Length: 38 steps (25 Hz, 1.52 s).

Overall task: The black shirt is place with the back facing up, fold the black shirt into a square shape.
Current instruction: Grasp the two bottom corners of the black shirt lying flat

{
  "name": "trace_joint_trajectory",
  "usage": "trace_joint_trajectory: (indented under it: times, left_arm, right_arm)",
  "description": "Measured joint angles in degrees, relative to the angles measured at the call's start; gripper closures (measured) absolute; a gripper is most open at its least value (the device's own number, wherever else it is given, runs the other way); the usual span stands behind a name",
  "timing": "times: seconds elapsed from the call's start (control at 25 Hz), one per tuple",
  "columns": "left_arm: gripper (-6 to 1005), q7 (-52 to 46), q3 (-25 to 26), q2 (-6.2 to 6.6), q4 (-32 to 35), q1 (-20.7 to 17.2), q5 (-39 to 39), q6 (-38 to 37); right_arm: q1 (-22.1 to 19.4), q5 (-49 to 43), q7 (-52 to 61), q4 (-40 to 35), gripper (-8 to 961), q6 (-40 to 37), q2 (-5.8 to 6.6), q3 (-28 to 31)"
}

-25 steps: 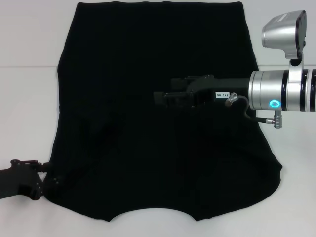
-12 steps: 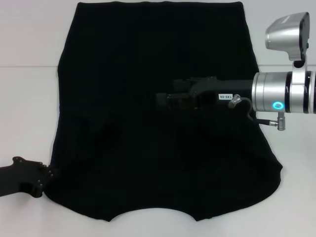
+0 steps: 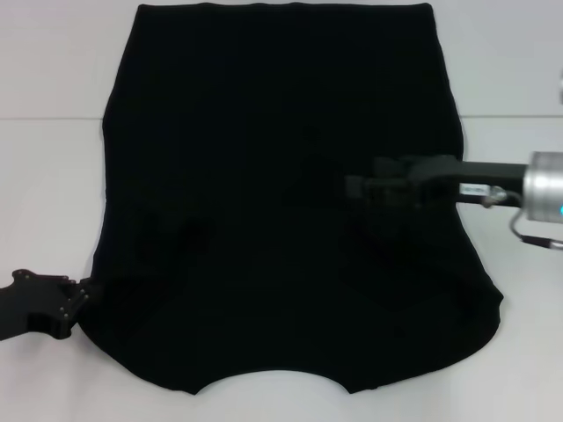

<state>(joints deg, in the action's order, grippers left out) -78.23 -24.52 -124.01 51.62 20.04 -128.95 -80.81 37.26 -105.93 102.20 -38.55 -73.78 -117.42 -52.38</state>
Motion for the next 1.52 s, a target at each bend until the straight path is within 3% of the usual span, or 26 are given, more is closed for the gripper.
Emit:
trace_joint_trajectory:
  times: [0.08, 0.32, 0.52, 0.84, 1.52]
  left_arm:
    - [979, 0.22, 0.00, -0.02, -0.26, -0.08, 0.71, -0.64]
    - [980, 0.29, -0.15, -0.18, -1.18, -0.09, 1.79, -1.26]
    - [980, 0.32, -0.32, -0.18, -2.04, 0.31, 1.82, -1.28]
    - [980, 0.35, -0.44, -0.12, -2.14, 0.69, 1.86, -1.28]
    - [979, 0.37, -0.41, 0.00, -2.13, 0.79, 1.86, -1.15]
  right_arm:
    - [-1.52, -0.13, 0.93, -0.35, 71, -1.85, 0.97, 0.48]
    - [-6.24, -2.68, 7.01, -0.20, 71, -3.36, 5.61, 1.55]
    - [-8.04, -8.29, 12.00, -0.05, 71, -3.76, 7.57, 3.49]
    - [-8.10, -16.61, 16.52, 0.10, 71, -4.45, 7.34, 5.56]
    - [-4.76, -21.70, 16.65, 5.68, 72, -2.81, 7.05, 5.28]
